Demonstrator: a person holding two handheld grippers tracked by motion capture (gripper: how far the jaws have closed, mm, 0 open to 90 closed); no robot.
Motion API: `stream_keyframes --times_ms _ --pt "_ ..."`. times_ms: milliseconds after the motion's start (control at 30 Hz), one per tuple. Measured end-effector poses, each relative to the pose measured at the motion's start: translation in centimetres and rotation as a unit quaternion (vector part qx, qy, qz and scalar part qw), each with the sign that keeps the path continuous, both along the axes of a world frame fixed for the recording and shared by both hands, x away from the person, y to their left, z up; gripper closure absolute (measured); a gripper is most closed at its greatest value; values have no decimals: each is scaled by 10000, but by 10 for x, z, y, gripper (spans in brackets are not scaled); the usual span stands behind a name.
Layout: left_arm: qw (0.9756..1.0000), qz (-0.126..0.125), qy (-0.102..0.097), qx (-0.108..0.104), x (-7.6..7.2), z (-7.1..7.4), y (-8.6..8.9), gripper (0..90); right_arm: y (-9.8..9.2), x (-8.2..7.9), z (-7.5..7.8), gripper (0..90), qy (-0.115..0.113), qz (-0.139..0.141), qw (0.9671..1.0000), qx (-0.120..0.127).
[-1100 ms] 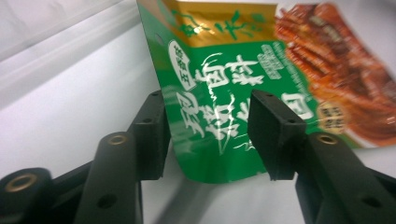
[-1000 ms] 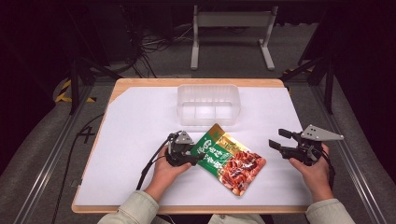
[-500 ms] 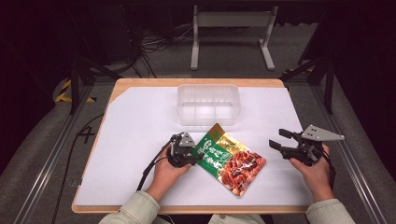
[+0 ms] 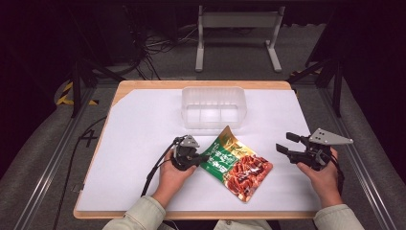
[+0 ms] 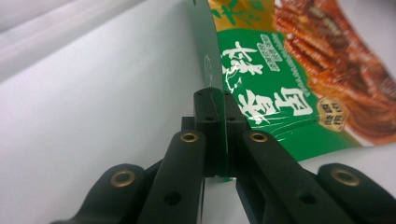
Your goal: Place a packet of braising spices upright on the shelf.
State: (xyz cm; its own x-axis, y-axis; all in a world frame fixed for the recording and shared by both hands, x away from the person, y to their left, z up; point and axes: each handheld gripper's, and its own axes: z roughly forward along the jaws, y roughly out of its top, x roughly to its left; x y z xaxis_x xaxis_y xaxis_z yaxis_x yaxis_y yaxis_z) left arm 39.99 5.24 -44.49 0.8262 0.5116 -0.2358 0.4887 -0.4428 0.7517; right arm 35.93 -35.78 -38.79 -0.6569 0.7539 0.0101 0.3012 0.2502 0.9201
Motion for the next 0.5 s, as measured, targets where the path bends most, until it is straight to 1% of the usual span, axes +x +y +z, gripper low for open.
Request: stream_keyframes --times_ms 100,200,233,333,400,500 --pt "9998 -31 -2 -172 -1 9 2 900 -1 0 0 351 3 -13 10000 1" --pt "9993 -101 -13 -366 -3 22 4 900 -2 -1 2 351 -14 -46 10000 11" --pt "9992 -139 -34 -374 -4 27 4 900 -3 -2 2 351 -43 -44 10000 17" --pt "9991 -229 -148 -332 -7 38 2 900 -4 -3 3 351 -32 -74 10000 26" --pt "9987 -304 -204 -355 -10 45 1 900 -5 -3 3 351 -26 -74 10000 25" --pt "9977 -418 -255 -476 -12 55 0 900 -7 -4 3 351 -10 -98 9999 45"
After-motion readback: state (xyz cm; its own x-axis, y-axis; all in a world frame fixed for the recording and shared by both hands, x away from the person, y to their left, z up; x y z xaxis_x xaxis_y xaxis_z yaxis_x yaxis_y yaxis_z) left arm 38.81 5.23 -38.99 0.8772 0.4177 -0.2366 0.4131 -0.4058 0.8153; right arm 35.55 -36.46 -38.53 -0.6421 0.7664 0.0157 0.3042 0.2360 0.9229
